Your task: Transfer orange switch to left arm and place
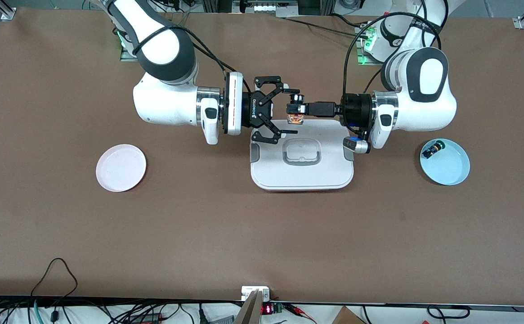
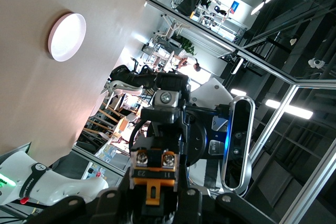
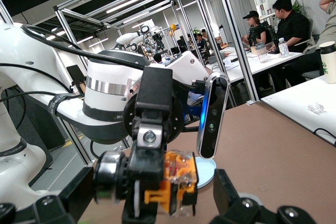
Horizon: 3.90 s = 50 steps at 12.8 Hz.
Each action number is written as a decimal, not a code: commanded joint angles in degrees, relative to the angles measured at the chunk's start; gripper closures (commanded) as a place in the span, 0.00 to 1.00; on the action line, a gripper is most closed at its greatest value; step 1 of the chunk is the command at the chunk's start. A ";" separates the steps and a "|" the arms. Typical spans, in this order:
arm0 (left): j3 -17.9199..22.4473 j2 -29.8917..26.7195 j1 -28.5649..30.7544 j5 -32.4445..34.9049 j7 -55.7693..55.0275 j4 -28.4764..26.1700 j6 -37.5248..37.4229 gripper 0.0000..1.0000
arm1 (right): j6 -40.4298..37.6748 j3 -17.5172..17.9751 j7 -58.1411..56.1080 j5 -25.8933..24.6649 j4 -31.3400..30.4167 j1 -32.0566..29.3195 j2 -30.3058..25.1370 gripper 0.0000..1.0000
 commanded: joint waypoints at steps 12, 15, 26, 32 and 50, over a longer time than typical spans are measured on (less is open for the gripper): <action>10.21 7.02 20.72 60.27 7.57 -0.63 -8.52 1.00 | -29.98 -13.88 15.81 -15.53 -6.65 -14.14 -6.34 0.00; 10.21 10.80 24.07 84.68 10.95 1.30 -4.41 1.00 | -35.62 -14.94 32.13 -25.88 -6.57 -17.56 -6.96 0.00; 10.30 22.59 30.76 105.68 6.29 3.76 13.97 1.00 | -37.29 -14.50 85.79 -78.41 -3.23 -15.65 -8.71 0.00; 10.30 23.47 30.93 105.86 7.43 4.03 18.73 0.72 | -39.67 -16.08 86.42 -97.65 7.73 -18.96 -9.60 0.00; 10.65 -16.34 9.33 106.38 2.70 4.01 -4.63 0.00 | -36.33 -29.62 89.24 -91.40 -8.75 -11.86 -24.70 0.00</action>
